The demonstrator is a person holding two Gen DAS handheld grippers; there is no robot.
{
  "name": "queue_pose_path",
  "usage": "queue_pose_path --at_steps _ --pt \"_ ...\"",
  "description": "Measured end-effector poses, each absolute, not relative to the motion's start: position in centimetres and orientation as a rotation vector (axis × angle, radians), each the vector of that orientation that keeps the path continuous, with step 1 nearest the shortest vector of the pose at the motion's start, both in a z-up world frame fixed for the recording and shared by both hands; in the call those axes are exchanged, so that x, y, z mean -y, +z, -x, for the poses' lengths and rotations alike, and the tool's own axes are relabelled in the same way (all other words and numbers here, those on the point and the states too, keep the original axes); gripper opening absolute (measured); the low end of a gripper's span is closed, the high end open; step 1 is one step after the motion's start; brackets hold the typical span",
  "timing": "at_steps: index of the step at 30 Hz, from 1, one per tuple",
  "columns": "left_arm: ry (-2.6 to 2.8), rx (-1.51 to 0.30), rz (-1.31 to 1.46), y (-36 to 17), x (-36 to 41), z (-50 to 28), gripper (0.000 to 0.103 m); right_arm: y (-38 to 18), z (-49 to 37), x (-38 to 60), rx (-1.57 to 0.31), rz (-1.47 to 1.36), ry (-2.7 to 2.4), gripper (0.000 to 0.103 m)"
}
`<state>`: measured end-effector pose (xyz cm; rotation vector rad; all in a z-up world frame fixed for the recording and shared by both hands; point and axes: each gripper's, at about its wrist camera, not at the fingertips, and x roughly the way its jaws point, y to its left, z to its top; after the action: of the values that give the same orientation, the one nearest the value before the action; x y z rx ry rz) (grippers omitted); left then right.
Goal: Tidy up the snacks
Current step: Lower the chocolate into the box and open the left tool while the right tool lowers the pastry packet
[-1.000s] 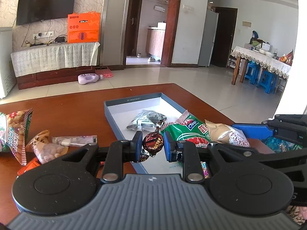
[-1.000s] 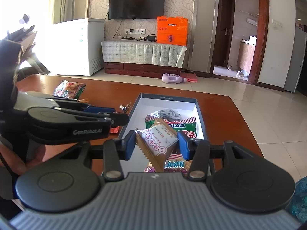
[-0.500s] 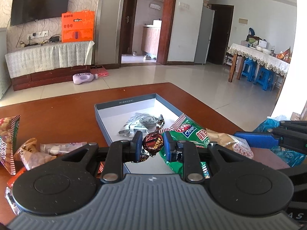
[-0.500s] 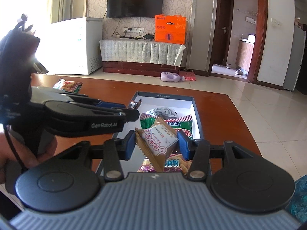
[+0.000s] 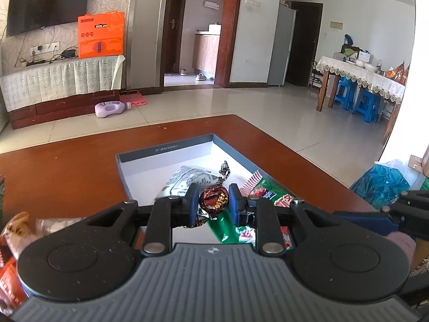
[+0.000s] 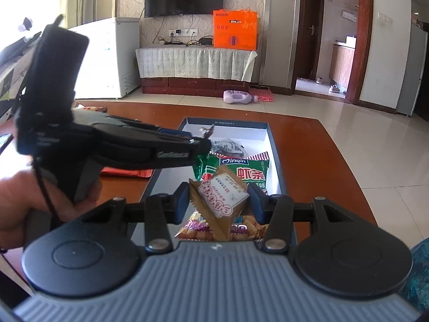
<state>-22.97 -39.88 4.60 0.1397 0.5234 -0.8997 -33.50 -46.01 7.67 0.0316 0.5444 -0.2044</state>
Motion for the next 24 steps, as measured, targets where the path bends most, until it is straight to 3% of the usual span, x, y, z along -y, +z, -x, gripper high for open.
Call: queue_pose_path --at_steps 10,14,24 --pt "-0.9 -0.517 -0.18 3.4 43.7 21.0 0.028 7.5 32.9 46.7 -0.571 -0.039 -0.209 0.05" --pt "-0.906 -0.5 -0.191 3.4 44.5 21.0 0.046 7.3 32.8 47.0 -0.576 -0.042 -0.214 0.05" --pt "-0.906 -0.497 -0.18 3.6 44.1 21.2 0.047 6.9 32.2 46.8 -0.58 -0.033 -0.227 0.05"
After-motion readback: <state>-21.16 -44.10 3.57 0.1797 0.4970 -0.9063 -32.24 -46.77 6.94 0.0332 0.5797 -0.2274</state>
